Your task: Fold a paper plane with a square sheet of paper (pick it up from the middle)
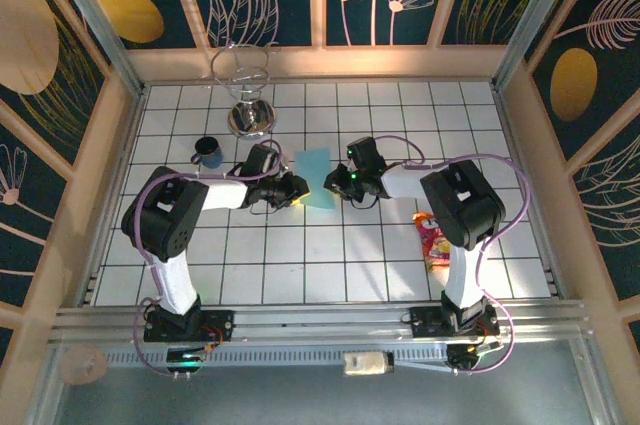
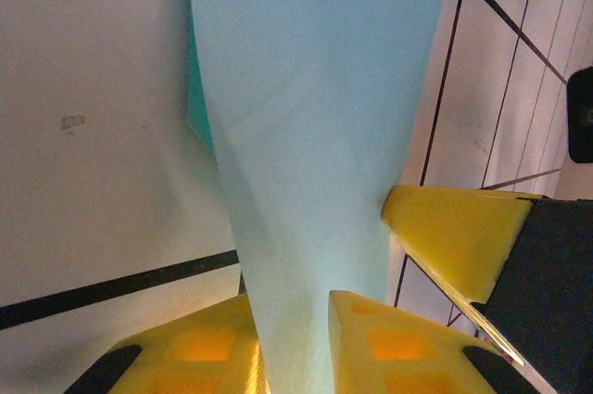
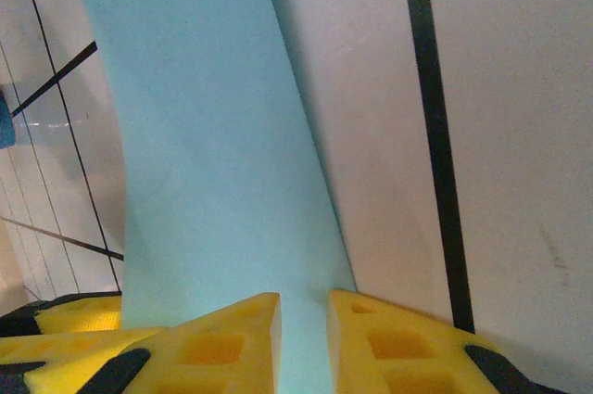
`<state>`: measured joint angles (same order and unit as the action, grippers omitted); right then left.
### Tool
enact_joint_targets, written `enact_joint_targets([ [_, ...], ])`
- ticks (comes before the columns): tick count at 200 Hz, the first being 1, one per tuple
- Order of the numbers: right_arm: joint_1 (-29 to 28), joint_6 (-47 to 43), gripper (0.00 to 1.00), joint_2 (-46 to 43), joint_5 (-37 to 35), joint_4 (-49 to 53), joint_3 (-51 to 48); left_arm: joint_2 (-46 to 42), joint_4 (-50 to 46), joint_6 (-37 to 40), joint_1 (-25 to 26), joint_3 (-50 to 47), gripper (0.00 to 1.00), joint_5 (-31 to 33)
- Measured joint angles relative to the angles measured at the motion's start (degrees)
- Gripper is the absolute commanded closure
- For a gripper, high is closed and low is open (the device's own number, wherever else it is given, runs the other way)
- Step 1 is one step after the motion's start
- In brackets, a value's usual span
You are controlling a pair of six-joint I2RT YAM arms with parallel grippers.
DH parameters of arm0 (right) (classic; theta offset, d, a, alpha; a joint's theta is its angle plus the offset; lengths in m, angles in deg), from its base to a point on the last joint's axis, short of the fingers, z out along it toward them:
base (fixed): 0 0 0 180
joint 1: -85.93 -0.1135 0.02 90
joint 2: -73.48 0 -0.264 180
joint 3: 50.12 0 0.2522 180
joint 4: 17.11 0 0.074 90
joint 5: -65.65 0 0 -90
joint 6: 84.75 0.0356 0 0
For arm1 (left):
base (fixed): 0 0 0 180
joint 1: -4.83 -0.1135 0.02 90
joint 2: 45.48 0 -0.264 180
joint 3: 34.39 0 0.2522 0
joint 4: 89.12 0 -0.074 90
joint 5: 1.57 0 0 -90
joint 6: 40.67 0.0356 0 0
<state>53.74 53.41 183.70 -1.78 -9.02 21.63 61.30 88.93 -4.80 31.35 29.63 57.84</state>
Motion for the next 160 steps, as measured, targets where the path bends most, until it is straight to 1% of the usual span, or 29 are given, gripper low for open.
enact_joint_targets([
  [54,0.0,-0.2,0.75,0.0,0.0,-0.2,0.0,0.0,0.0,0.0,-1.0,0.0,0.85,0.0],
  [64,0.0,-0.5,0.74,-0.1,0.0,-0.2,0.0,0.0,0.0,0.0,-1.2,0.0,0.88,0.0],
  [79,0.0,-1.3,0.72,-0.3,-0.2,-0.3,0.0,0.0,0.0,-0.4,-1.5,0.0,0.96,0.0],
  [91,0.0,-2.6,0.69,-0.6,-0.6,-0.3,0.0,0.0,0.2,-0.4,-1.7,0.0,1.00,0.0],
  [111,-0.1,-7.5,0.60,-2.5,-2.2,0.1,0.0,0.0,0.2,-1.4,-1.8,0.0,1.00,0.0],
  [120,-0.3,-10.4,0.57,-4.2,-3.7,0.3,0.0,0.0,0.2,-2.1,-1.8,0.0,1.00,0.0],
  [141,-1.4,-18.2,0.56,-8.6,-7.3,0.3,0.2,0.0,0.7,-4.5,-1.8,0.0,1.00,-0.4],
  [160,-3.7,-25.1,0.55,-11.5,-10.4,-0.7,0.4,0.0,2.4,-7.6,-1.8,-0.4,1.00,-1.0],
])
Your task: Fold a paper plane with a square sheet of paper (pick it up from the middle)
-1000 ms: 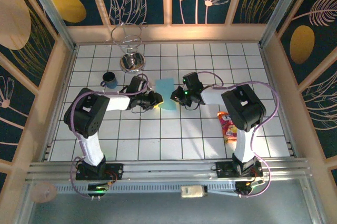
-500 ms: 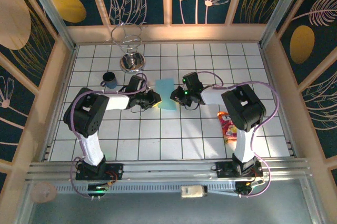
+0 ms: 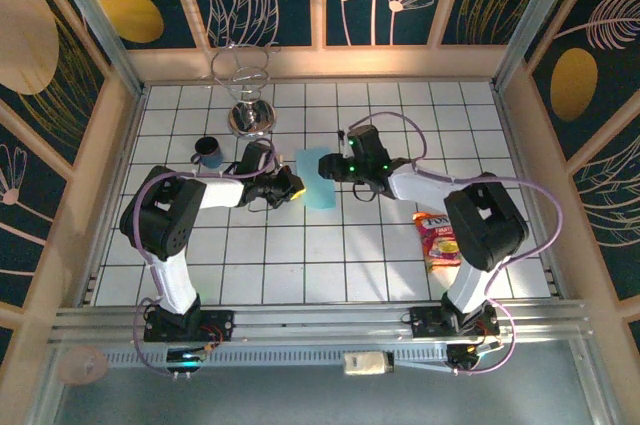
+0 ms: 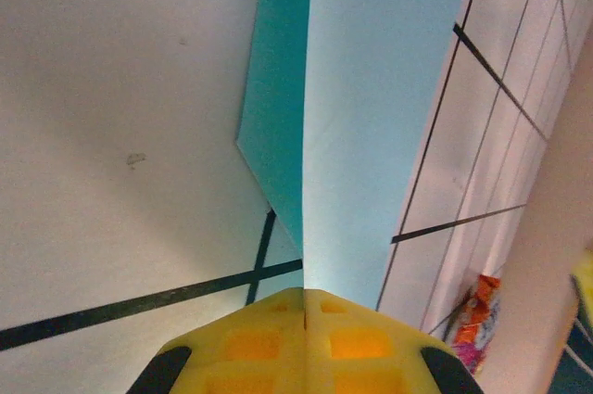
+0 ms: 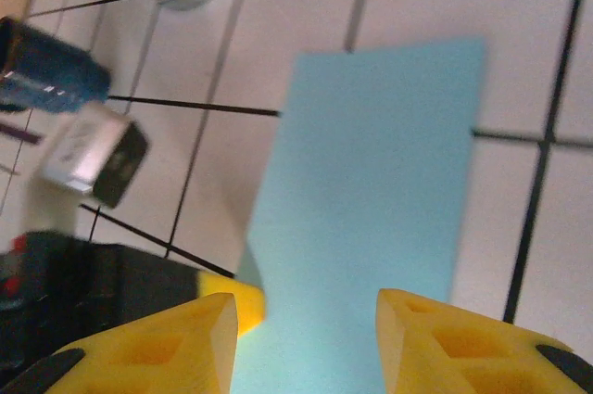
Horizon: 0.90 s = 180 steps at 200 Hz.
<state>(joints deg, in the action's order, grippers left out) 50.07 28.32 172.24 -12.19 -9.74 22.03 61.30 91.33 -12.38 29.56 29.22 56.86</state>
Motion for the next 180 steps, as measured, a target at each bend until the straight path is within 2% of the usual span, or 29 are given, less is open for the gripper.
enact_joint_targets([
  [40,-7.6,-12.6,0.54,-0.9,-5.2,-6.1,-4.9,-0.1,2.6,-5.5,0.0,-1.0,1.00,-1.2],
  [72,-12.7,-19.2,0.44,-0.9,-8.2,-11.5,-11.0,-0.2,3.7,-7.6,0.0,-1.1,1.00,-1.9],
  [104,-13.2,-22.7,0.43,-0.9,-11.4,-16.0,-14.7,-0.2,3.8,-8.5,0.0,-1.1,1.00,-2.5],
  [129,-13.4,-25.9,0.50,-0.9,-14.2,-18.8,-16.2,-0.2,3.8,-8.7,-0.1,-1.1,1.00,-2.7],
  [145,-13.7,-27.9,0.51,-0.5,-15.0,-20.5,-17.0,-0.2,3.8,-8.9,-0.1,-1.1,1.00,-2.7],
  [180,-14.4,-32.4,0.44,1.3,-16.4,-23.4,-17.7,-0.2,3.8,-8.9,-0.2,-1.1,1.00,-3.1],
])
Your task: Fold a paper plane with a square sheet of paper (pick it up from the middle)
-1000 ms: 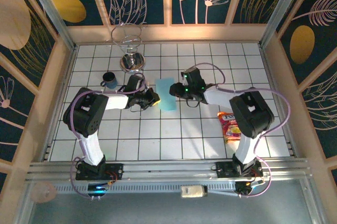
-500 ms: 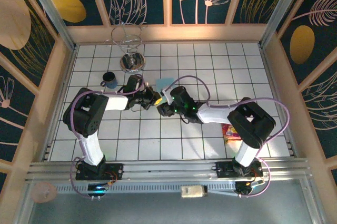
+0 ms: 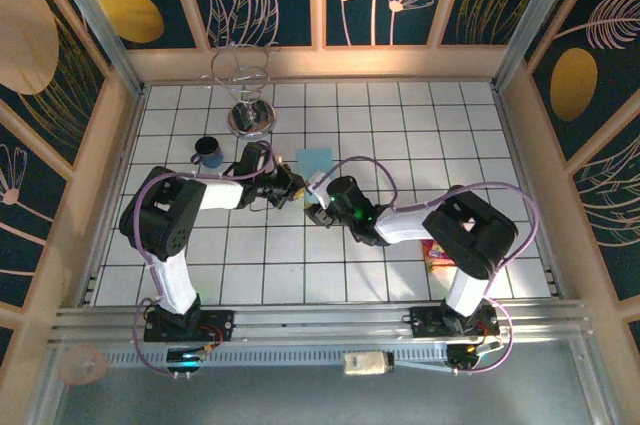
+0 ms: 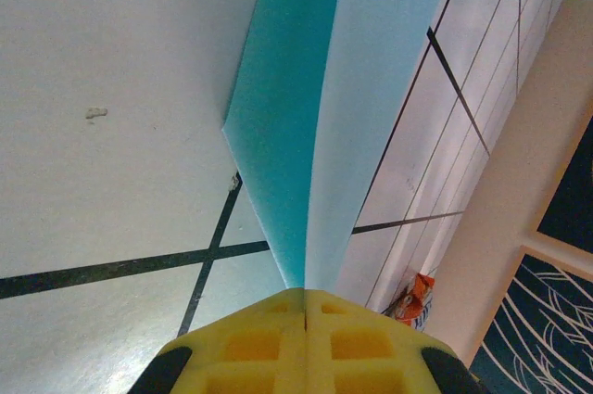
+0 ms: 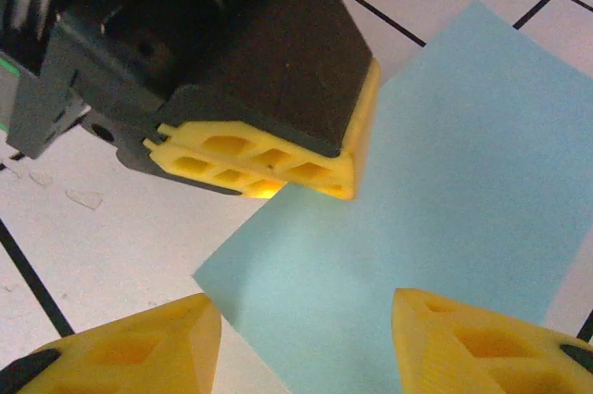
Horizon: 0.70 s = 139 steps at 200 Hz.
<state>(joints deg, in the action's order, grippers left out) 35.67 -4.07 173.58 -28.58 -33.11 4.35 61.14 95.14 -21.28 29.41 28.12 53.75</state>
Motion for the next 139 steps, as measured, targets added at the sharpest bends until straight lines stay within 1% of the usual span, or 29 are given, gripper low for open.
enact_joint_targets([
  [21,-0.5,-2.3,0.43,1.4,-1.6,-1.1,0.0,0.0,0.0,0.0,-0.2,0.0,1.00,0.0],
  [61,-1.0,-4.1,0.49,2.1,-4.0,-3.1,-0.2,0.0,0.0,0.0,-0.3,0.0,1.00,0.0],
  [89,-1.0,-5.2,0.58,2.1,-5.4,-4.8,-0.3,0.0,0.0,0.0,-0.3,0.0,1.00,0.0],
  [120,-1.2,-5.7,0.72,2.1,-5.4,-4.9,-0.3,0.0,0.0,0.0,-0.3,0.0,1.00,0.0],
  [139,-1.3,-6.3,0.80,2.1,-5.3,-4.7,-0.3,0.0,0.0,0.0,-0.4,0.0,0.93,0.0],
])
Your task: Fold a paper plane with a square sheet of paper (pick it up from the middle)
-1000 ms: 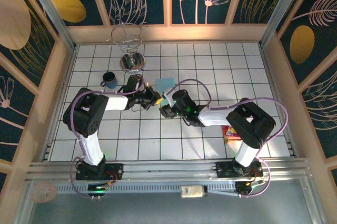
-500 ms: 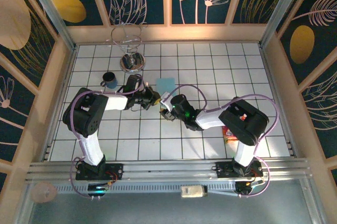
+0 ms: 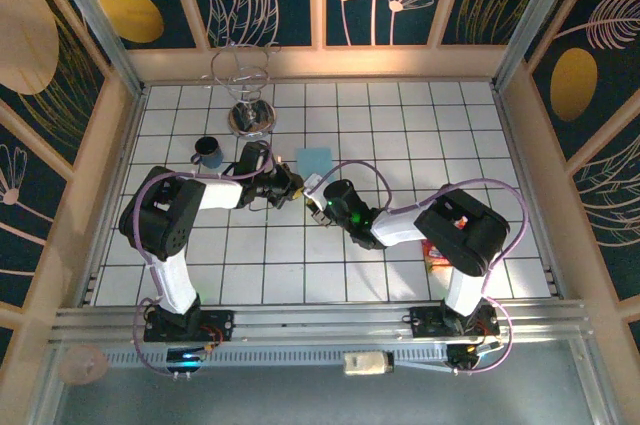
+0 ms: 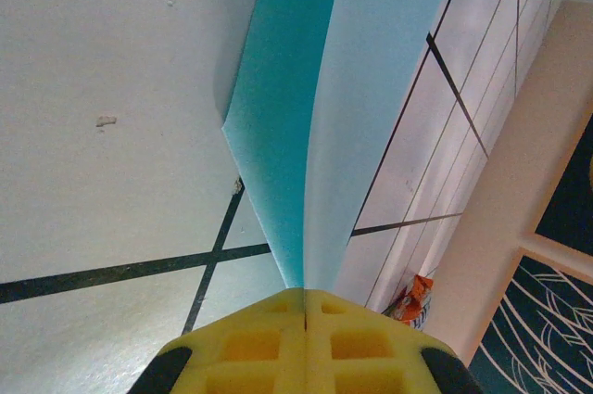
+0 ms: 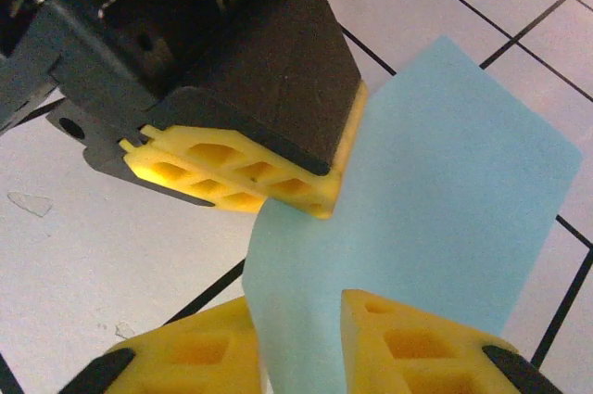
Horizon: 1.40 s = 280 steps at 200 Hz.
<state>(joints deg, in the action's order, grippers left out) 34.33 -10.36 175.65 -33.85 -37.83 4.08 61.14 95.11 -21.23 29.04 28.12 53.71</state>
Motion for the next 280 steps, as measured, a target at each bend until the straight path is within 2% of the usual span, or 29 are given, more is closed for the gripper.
enact_joint_targets([
  [47,-0.2,0.4,0.92,0.0,4.7,4.5,1.7,-1.4,-1.1,1.0,-1.8,0.0,0.70,0.2],
  [83,0.2,3.4,0.96,0.0,11.8,7.2,3.0,-5.9,-4.9,4.5,-6.4,-0.1,0.63,2.3],
  [123,2.2,9.0,0.98,0.0,20.9,7.9,3.0,-9.8,-5.9,7.6,-7.2,-0.1,0.62,3.6],
  [157,4.7,14.8,0.98,0.0,28.7,6.1,2.3,-9.5,-5.9,10.1,-6.5,0.2,0.65,3.0],
  [220,6.6,22.1,0.98,0.0,37.8,3.2,1.6,-0.2,-15.2,19.0,-1.8,11.2,0.74,6.3],
  [280,9.2,27.3,0.99,1.9,44.0,2.9,1.9,8.5,-24.0,25.3,-0.5,20.3,0.85,12.0],
])
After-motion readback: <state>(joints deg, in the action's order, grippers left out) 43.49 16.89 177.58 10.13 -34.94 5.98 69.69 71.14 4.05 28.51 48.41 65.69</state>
